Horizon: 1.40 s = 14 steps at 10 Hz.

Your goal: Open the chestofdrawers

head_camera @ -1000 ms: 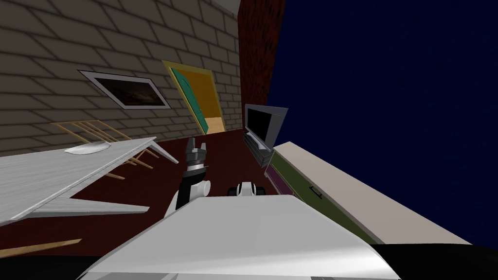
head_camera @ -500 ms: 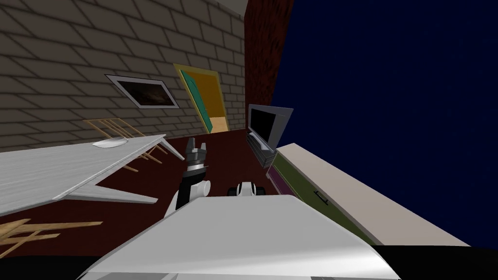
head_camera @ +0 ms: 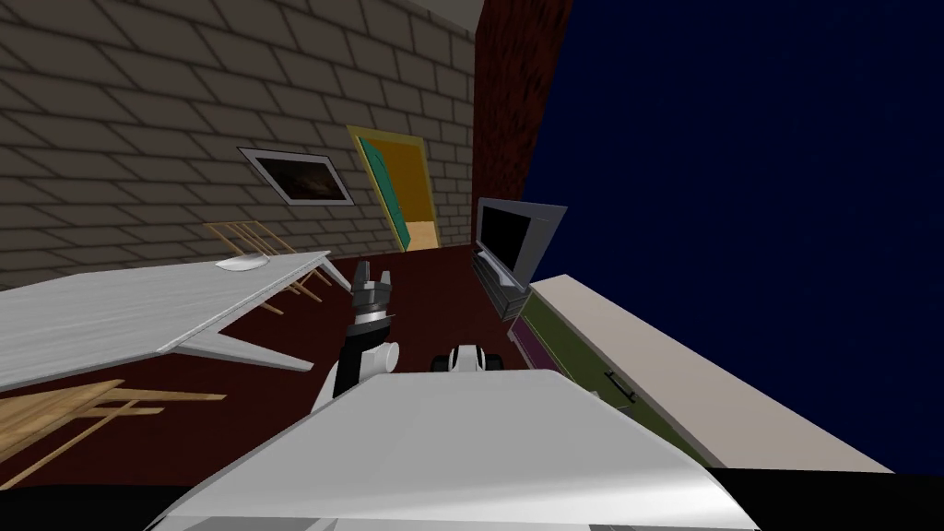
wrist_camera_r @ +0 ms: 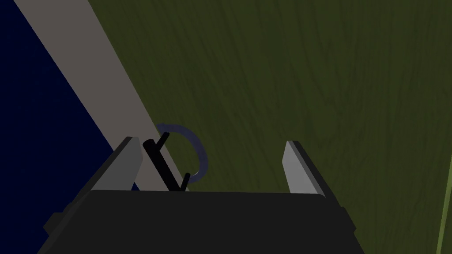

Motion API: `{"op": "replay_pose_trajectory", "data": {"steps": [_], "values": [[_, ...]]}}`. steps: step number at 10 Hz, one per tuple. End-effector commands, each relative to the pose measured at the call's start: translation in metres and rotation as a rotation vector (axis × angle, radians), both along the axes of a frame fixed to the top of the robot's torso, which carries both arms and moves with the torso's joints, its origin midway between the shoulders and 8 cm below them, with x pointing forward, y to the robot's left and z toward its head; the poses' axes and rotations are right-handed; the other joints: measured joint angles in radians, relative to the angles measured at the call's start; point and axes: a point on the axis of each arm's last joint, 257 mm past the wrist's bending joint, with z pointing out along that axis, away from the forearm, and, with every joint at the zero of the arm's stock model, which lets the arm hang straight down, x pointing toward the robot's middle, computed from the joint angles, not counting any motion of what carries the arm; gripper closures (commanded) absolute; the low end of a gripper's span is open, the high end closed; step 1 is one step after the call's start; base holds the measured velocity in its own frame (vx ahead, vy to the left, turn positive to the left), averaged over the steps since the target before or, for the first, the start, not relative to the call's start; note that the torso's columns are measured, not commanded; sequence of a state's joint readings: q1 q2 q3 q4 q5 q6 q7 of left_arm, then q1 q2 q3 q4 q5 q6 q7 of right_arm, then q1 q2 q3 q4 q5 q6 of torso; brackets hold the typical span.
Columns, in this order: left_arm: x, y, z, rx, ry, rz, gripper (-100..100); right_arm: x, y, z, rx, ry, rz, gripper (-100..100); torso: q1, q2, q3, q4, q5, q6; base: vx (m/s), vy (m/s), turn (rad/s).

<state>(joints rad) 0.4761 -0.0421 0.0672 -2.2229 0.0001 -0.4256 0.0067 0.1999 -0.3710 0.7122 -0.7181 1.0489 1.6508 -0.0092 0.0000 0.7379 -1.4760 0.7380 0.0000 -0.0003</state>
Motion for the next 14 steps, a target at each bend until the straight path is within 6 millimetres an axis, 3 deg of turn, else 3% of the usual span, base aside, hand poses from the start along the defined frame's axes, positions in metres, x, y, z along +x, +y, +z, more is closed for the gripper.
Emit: {"op": "replay_pose_trajectory", "data": {"steps": [1, 3, 6, 7, 8, 11, 14], "values": [[0.000, 0.000, 0.000, 0.000, 0.000, 0.000, 0, 0.007, -0.006, 0.024, -0.101, 0.009, 0.037, -100, 0.000, 0.000, 0.000, 0.000, 0.000, 0.000, -0.001, 0.000, 0.112], [0.000, 0.000, 0.000, 0.000, 0.000, 0.000, 0, 0.007, -0.006, 0.026, -0.106, 0.009, 0.041, -100, 0.000, 0.000, 0.000, 0.000, 0.000, 0.000, 0.000, -0.001, 0.050], [0.000, 0.000, 0.000, 0.000, 0.000, 0.000, 0, 0.018, -0.038, 0.036, -0.112, 0.010, 0.037, -100, 0.000, 0.001, 0.000, 0.000, 0.000, 0.000, -0.016, 0.014, 0.016], [0.000, 0.000, 0.000, 0.000, 0.000, 0.000, 0, 0.014, -0.031, 0.036, -0.114, 0.009, 0.038, -100, 0.000, 0.001, 0.000, 0.000, 0.000, 0.000, -0.009, 0.007, 0.001], [0.000, 0.000, 0.000, 0.000, 0.000, 0.000, 0, 0.014, -0.028, 0.033, -0.112, 0.010, 0.038, 100, 0.000, 0.000, 0.000, 0.000, 0.000, 0.000, 0.002, -0.004, -0.015], [0.000, 0.000, 0.000, 0.000, 0.000, 0.000, 0, 0.007, -0.006, 0.027, -0.112, 0.009, 0.041, 100, -0.015, -0.004, 0.003, -0.002, -0.015, -0.002, 0.013, -0.013, -0.016], [0.000, 0.000, 0.000, 0.000, 0.000, 0.000, 0, 0.009, -0.024, 0.039, -0.133, 0.009, 0.038, 100, -0.007, -0.001, 0.004, -0.001, -0.012, -0.001, -0.026, 0.096, -0.007]]}}
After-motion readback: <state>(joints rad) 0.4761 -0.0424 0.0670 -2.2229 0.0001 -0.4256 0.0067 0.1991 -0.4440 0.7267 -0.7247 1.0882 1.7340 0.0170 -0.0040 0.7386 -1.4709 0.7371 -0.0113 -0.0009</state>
